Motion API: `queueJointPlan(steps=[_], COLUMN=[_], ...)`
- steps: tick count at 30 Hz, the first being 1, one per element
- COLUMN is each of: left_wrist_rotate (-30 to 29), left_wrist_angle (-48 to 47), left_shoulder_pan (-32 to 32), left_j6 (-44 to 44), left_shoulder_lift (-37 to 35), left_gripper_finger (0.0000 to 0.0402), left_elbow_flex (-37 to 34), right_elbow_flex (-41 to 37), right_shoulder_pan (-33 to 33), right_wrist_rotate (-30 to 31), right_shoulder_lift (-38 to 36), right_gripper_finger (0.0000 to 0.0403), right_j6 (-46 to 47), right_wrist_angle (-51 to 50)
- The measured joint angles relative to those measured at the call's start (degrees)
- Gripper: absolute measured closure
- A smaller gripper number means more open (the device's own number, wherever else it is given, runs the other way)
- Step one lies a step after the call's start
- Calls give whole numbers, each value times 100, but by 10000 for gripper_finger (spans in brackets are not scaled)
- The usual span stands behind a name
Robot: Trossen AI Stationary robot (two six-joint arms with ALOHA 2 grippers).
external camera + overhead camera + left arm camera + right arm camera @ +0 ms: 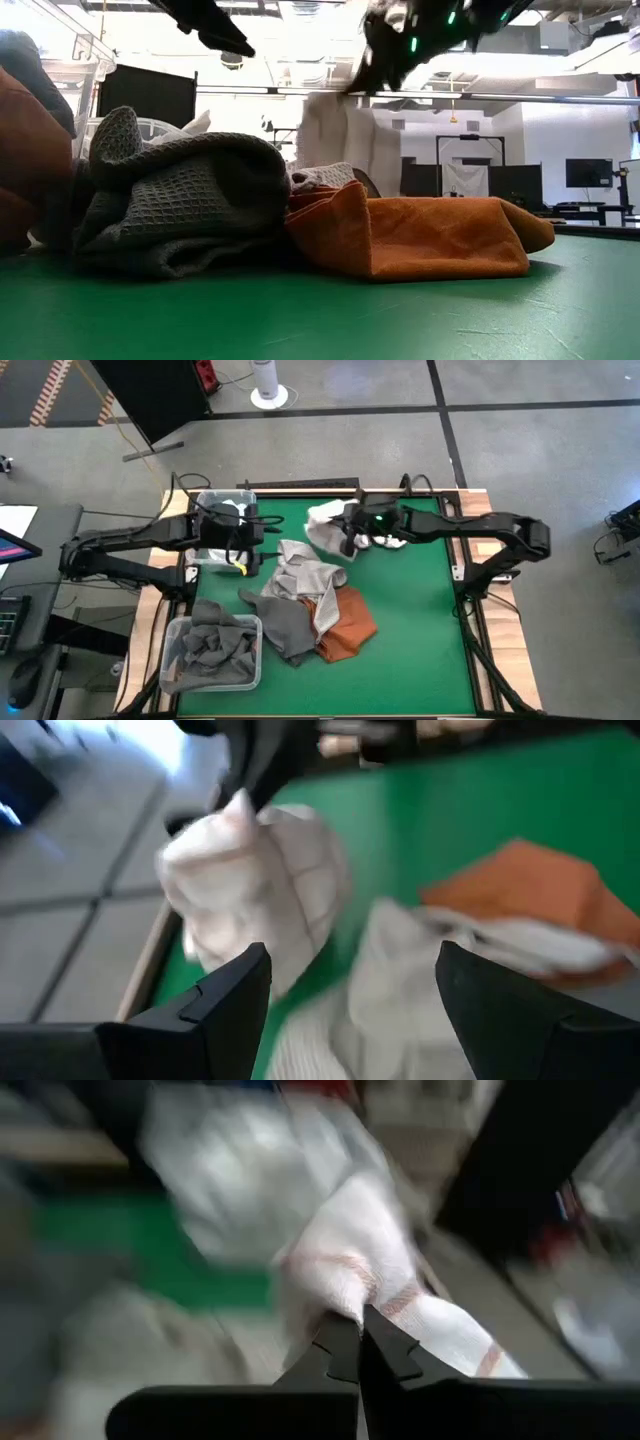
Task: Sort towels by color in basket
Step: Put the white patterned towel into the top transparent bin
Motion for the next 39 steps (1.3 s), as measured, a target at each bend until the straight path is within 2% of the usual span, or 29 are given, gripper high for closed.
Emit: queueJointPlan(steps=[5, 9, 15, 22, 28, 30, 33, 39], left_wrist_rotate=[-1, 38, 673, 792, 1164, 1162, 1072, 1026], left_wrist_angle=[1909, 3067, 3733, 3993, 4512, 4656, 4811, 4901], left_shoulder_pan=[0, 0, -34, -48, -48, -48, -27, 152], left_j6=[91, -256, -739, -708, -640, -532, -537, -568], left_shoulder_lift=[55, 162, 646, 900, 1092, 1133, 1154, 1094], left_gripper_finger=[131, 131, 126, 114, 119, 136, 187, 365], left_elbow_flex=[-580, -738, -748, -752, -755, -755, -755, -755], right_elbow_flex=[4, 136, 800, 1409, 1742, 1814, 1879, 1923], right_shoulder_pan=[560, 900, 1114, 1280, 1271, 1278, 1316, 1316], right_wrist_rotate=[-137, -137, -127, -89, -89, -91, -91, -83], right_shoulder_lift=[-354, -354, 30, 396, 799, 914, 998, 782], right_gripper_finger=[386, 386, 386, 378, 380, 376, 358, 302], right_j6=[-230, -458, -636, -821, -909, -908, -914, -907], right_wrist_angle=[845, 1138, 1172, 1323, 1566, 1566, 1509, 1408])
